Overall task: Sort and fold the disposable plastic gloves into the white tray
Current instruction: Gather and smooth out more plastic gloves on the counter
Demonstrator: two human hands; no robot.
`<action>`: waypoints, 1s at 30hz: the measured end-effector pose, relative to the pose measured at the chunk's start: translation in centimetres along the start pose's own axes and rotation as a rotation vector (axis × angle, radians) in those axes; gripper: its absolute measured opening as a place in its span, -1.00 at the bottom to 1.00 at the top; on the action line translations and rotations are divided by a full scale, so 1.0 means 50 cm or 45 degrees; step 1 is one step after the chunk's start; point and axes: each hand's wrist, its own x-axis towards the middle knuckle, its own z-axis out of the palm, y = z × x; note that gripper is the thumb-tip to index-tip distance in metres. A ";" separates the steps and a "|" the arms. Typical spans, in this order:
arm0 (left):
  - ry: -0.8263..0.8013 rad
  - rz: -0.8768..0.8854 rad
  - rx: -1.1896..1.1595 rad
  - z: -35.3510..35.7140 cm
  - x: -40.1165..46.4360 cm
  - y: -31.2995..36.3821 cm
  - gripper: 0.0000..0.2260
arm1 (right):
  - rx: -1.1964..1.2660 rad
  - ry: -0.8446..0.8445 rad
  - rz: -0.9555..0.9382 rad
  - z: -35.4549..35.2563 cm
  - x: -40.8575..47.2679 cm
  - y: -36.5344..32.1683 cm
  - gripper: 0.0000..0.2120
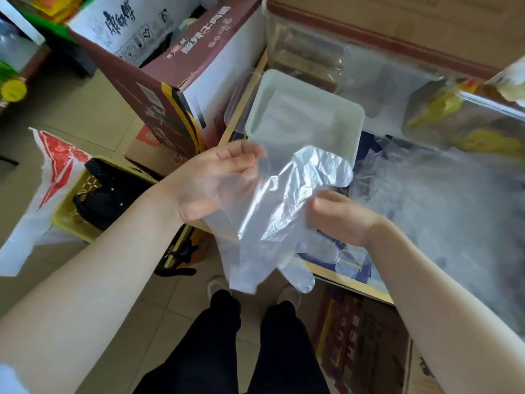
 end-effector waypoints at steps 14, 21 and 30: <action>0.657 -0.165 1.807 -0.115 0.027 -0.076 -0.86 | -0.949 0.716 0.261 -0.013 0.041 0.028 -0.81; 0.509 0.028 2.054 -0.135 0.046 -0.055 -0.86 | -1.697 1.007 0.246 0.062 0.006 0.007 -0.78; 0.275 0.028 2.190 -0.159 0.059 -0.028 -0.86 | -1.572 0.735 -0.170 0.124 0.058 0.037 -0.50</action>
